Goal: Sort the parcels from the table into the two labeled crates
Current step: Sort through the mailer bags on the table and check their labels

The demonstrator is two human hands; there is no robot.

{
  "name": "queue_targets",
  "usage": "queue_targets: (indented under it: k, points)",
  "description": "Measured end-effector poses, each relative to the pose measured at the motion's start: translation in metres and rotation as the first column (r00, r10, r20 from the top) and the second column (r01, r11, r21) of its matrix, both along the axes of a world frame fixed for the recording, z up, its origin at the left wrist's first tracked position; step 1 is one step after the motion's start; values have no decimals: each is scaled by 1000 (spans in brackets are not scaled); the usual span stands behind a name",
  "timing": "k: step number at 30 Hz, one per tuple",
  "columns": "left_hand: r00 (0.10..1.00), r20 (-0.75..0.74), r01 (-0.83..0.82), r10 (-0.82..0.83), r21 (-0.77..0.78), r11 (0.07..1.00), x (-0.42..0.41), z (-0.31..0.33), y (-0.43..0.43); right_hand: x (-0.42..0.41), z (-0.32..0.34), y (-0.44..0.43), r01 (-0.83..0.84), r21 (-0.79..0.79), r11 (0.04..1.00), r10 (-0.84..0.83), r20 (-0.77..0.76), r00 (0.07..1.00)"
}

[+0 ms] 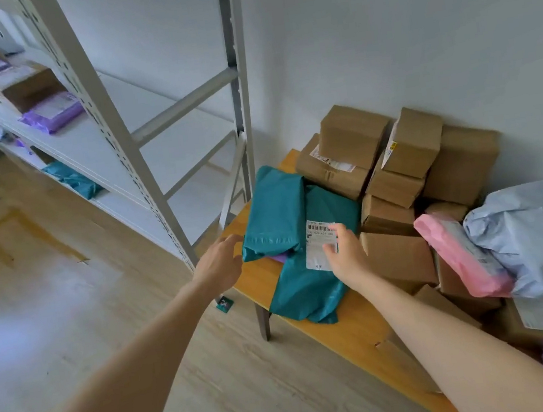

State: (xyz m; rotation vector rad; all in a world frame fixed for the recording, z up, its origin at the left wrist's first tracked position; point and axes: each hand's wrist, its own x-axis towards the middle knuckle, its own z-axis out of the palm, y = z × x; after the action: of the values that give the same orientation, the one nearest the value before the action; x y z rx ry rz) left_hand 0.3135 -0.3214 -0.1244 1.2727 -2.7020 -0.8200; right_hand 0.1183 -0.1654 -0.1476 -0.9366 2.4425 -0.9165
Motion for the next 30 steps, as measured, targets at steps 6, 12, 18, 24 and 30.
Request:
queue_targets:
  k: [6,12,18,24,30]
  points:
    - [998,44,46,-48,51,998,-26,-22,-41,-15,-11,-32,-86,103,991,93,-59,994]
    - [993,89,62,-77,162,985,-55,-60,-73,-40,-31,-59,-226,258,939,260,-107,959]
    - [994,107,-46,10,332,942,-90,-83,-90,-61,-51,-78,-424,361,831,546,-376,749]
    - [983,124,-177,135,460,870,-109,-89,-96,-70,-55,-86,-444,297,845,534,-470,703]
    - [945,126,-316,300,577,753,-115,-89,-105,-77,-52,-94,-519,312,796,604,-469,644]
